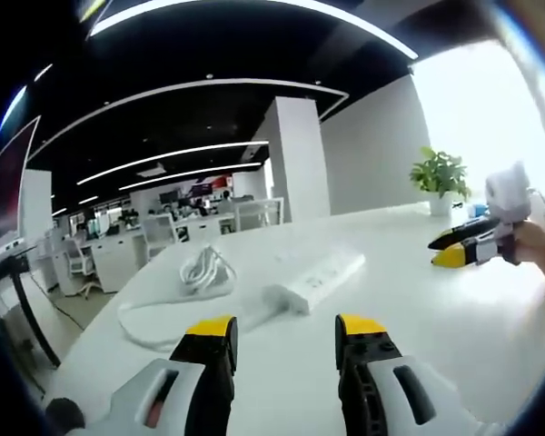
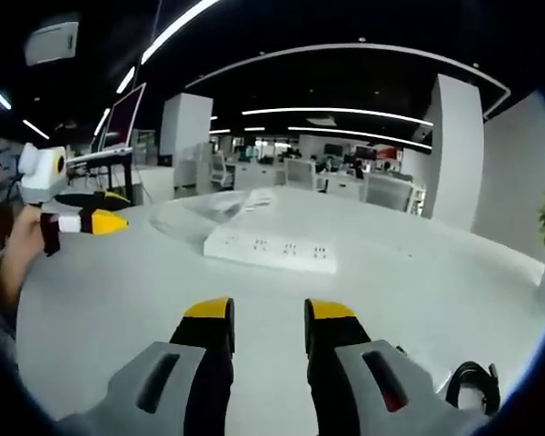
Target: Straighten the power strip on the desk, plug the charger into it
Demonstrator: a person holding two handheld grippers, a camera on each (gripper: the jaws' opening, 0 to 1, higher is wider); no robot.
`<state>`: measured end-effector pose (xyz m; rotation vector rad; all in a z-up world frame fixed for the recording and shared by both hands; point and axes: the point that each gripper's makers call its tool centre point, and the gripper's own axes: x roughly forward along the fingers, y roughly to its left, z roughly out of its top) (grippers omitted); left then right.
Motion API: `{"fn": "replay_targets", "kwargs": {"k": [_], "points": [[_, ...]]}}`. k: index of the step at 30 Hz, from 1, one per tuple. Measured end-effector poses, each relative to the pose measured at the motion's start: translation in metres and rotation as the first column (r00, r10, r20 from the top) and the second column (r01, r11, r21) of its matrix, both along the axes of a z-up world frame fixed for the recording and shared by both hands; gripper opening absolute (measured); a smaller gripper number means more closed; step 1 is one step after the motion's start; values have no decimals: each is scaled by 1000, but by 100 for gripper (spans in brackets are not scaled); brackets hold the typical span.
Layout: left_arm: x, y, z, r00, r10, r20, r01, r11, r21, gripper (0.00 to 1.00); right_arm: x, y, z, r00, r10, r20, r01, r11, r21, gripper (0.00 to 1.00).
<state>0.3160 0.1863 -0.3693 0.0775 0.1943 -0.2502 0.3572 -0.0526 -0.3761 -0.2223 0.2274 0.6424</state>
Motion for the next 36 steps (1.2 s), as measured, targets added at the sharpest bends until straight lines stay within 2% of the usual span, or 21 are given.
{"fn": "replay_targets", "kwargs": {"k": [4,13,19,22,25,27,31,36], "points": [[7,-6,-3,999,-34,-4,34,999,-5,44,6,-1,-2,1000,4,-9,-3,1000,8,31],[19,-18,-2,994,-109,-28,109,993,32,44,25,-3,-3,1000,20,6,-20,999,-28,30],[28,-27,-3,988,-149,-33,151,987,62,44,40,-1,1,998,48,38,-46,998,-45,26],[33,-31,-3,987,-157,-37,160,985,67,43,48,0,3,997,58,47,-56,997,-50,26],[39,-33,-2,987,-156,-28,158,980,117,42,54,0,4,996,74,47,-71,996,-55,26],[43,-37,-1,986,-165,-21,167,978,126,42,58,1,5,995,84,56,-80,995,-61,26],[50,-40,-1,985,-170,-26,172,980,104,41,66,1,0,994,93,50,-88,992,-91,26],[61,-38,2,990,-140,-15,140,987,82,40,76,2,0,995,96,41,-92,993,-80,26]]}}
